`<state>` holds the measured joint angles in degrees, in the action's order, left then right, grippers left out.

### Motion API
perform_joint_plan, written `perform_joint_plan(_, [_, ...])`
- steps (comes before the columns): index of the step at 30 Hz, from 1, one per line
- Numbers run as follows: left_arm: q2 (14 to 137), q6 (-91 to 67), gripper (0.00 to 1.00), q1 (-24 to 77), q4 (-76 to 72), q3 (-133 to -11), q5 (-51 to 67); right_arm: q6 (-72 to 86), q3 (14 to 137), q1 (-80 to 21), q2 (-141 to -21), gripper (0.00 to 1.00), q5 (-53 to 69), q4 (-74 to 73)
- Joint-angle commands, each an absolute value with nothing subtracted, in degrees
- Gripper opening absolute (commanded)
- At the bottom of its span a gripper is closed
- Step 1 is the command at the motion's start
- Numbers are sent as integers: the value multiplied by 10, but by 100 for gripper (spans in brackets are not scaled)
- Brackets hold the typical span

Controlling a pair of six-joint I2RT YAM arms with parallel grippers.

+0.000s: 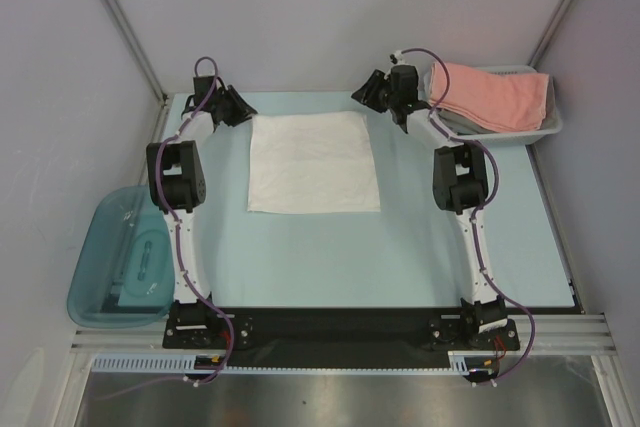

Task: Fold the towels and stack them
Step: Fold the towel

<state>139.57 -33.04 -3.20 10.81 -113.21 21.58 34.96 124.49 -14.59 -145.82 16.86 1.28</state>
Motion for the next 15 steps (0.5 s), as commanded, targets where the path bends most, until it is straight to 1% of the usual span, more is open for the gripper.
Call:
perform_joint_plan(1, [1401, -337, 33, -40, 91, -1161, 234, 353, 1259, -147, -1472, 43, 165, -17])
perform_joint_plan(7, [1401, -332, 33, -40, 96, -1158, 231, 345, 1172, -138, -1419, 43, 135, 17])
perform_joint_plan(10, [1403, -333, 33, -40, 96, -1158, 232, 341, 1163, -136, -1402, 44, 120, 5])
perform_joint_plan(15, [1402, -333, 33, -40, 97, -1156, 232, 354, 1150, -135, -1397, 45, 131, 2])
